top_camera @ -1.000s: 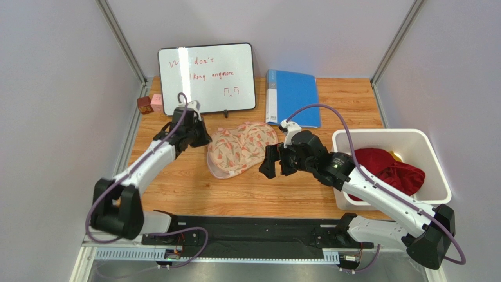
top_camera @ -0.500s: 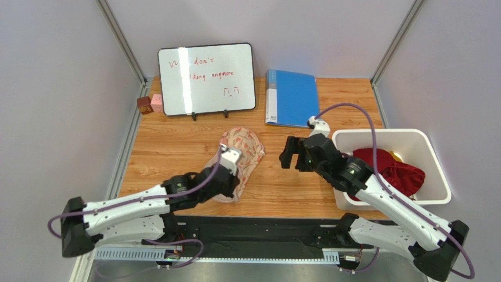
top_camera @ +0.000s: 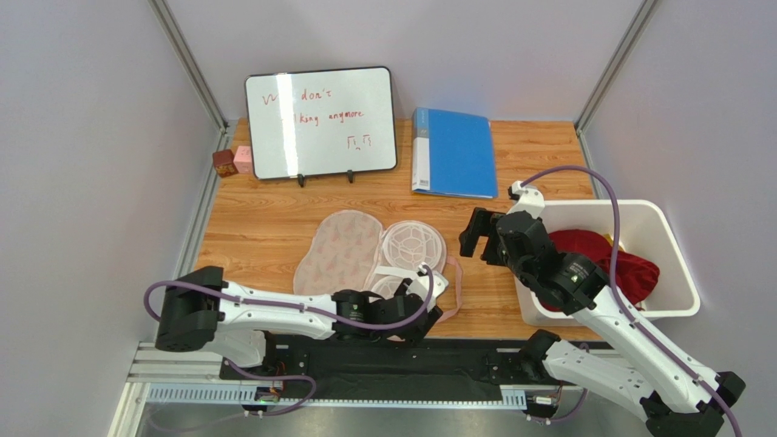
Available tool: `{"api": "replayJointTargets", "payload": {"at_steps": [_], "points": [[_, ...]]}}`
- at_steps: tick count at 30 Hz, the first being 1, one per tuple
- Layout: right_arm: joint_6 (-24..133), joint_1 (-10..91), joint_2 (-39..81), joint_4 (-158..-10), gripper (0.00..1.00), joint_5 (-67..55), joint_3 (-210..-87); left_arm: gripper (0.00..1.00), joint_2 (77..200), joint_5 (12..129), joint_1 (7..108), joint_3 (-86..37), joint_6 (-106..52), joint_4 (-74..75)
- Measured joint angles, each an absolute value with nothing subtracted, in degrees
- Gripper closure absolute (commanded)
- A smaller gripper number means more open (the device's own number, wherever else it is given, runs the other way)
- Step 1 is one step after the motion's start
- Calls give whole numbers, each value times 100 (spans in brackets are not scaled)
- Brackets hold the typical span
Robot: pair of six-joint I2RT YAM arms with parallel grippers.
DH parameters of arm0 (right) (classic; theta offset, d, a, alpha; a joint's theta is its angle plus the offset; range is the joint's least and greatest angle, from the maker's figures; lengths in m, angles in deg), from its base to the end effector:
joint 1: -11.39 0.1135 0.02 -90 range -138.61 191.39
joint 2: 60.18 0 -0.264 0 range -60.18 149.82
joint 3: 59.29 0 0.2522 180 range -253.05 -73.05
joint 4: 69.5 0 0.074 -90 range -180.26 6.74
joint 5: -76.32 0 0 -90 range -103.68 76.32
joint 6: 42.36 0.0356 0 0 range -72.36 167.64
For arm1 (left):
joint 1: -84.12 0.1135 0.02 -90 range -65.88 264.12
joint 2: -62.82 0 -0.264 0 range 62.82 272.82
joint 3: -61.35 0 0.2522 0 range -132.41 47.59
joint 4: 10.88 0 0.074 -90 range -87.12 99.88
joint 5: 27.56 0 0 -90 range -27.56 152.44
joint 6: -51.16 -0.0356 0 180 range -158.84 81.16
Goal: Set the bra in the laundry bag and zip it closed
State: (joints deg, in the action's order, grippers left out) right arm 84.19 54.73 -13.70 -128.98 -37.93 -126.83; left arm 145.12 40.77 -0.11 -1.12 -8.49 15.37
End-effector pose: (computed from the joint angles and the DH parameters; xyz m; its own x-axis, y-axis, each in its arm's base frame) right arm 0.1242 0.0971 0.3294 -0.5964 0.1838 -0.7814 -0.0455 0.9641 0.2615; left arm 0.0429 -0.2933 0.2124 -0.5167 0.4425 -0.7330 0.7391 0.6627 -0.1210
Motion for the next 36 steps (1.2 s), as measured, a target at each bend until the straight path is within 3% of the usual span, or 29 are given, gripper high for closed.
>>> {"api": "replayJointTargets", "payload": {"at_steps": [5,11,17,21,30,32,35,36], "points": [[8430,5350,-1226,-13608,0,-3946,-12965,33,13398,4151,308,117,-283,1635],[8738,4806,-776,-14480,0,-4748,-13765,38,12392,5104,2127,985,757,1467],[9044,2181,-675,-14655,1,-5067,-13754,43,13592,6365,3377,1569,1201,1179],[9335,1116,-192,-14618,2,-5050,-13743,48,14532,7198,4269,1282,1380,820],[10102,563,1482,-14517,2,-5087,-13492,48,14440,7331,4938,1475,1450,532],[10292,563,1731,-14537,4,-5126,-13479,48,14093,7207,4938,1719,1459,613],[10553,563,1921,-14506,16,-5199,-13376,45,13441,7014,4940,2041,1439,875],[10633,563,1935,-14478,24,-5234,-13321,44,13218,6953,4940,2095,1415,1015]]}}
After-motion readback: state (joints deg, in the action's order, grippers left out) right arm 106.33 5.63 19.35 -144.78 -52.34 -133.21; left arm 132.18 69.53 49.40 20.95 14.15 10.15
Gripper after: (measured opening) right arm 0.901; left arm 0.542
